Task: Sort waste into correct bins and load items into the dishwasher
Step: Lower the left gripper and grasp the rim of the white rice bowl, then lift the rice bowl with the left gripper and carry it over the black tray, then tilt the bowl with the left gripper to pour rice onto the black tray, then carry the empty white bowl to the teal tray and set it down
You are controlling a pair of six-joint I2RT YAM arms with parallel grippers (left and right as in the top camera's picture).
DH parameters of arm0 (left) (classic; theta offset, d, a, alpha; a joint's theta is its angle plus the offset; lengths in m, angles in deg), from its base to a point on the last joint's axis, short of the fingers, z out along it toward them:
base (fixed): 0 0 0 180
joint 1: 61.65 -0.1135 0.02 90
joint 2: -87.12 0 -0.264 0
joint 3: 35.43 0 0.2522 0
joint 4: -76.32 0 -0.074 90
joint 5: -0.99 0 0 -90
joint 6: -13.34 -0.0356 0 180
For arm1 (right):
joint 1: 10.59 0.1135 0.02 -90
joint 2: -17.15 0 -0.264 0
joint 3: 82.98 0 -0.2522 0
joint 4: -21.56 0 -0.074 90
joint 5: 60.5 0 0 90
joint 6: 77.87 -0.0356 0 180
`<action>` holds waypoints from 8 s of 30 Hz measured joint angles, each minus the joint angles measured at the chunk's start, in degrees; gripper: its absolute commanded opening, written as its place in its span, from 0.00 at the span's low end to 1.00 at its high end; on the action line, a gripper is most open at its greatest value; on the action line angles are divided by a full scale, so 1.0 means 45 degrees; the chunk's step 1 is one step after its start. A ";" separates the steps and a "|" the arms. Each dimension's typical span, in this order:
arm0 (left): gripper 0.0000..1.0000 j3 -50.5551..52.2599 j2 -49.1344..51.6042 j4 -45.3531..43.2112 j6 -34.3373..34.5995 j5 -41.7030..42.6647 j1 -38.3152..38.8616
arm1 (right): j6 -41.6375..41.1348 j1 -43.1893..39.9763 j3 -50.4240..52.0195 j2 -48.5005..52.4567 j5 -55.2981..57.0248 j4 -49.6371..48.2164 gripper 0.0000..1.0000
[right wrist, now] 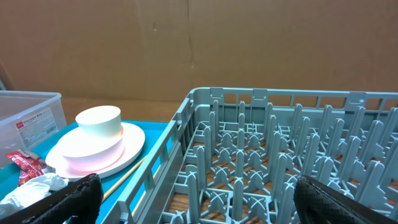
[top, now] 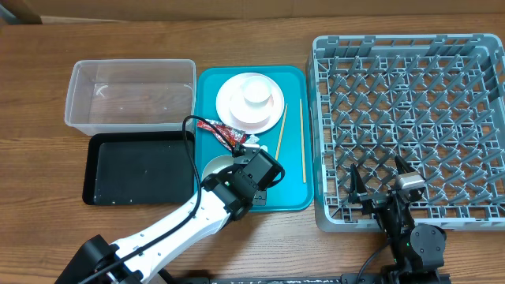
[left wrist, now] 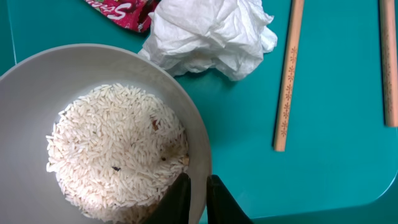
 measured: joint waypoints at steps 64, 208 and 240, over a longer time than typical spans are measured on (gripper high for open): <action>0.04 0.0175 0.1054 -0.1171 -0.0398 -0.0185 0.0000 | 0.0010 0.0000 0.0000 0.0000 0.0005 0.0000 1.00; 0.04 -0.1268 0.2735 0.2395 -0.6975 2.3027 -1.9103 | 0.0005 0.0000 0.0000 0.0000 0.0010 0.0005 1.00; 0.04 -0.1268 0.0661 1.1492 -1.4664 2.1507 -1.1885 | 0.0010 0.0000 0.0000 0.0000 0.0005 0.0000 1.00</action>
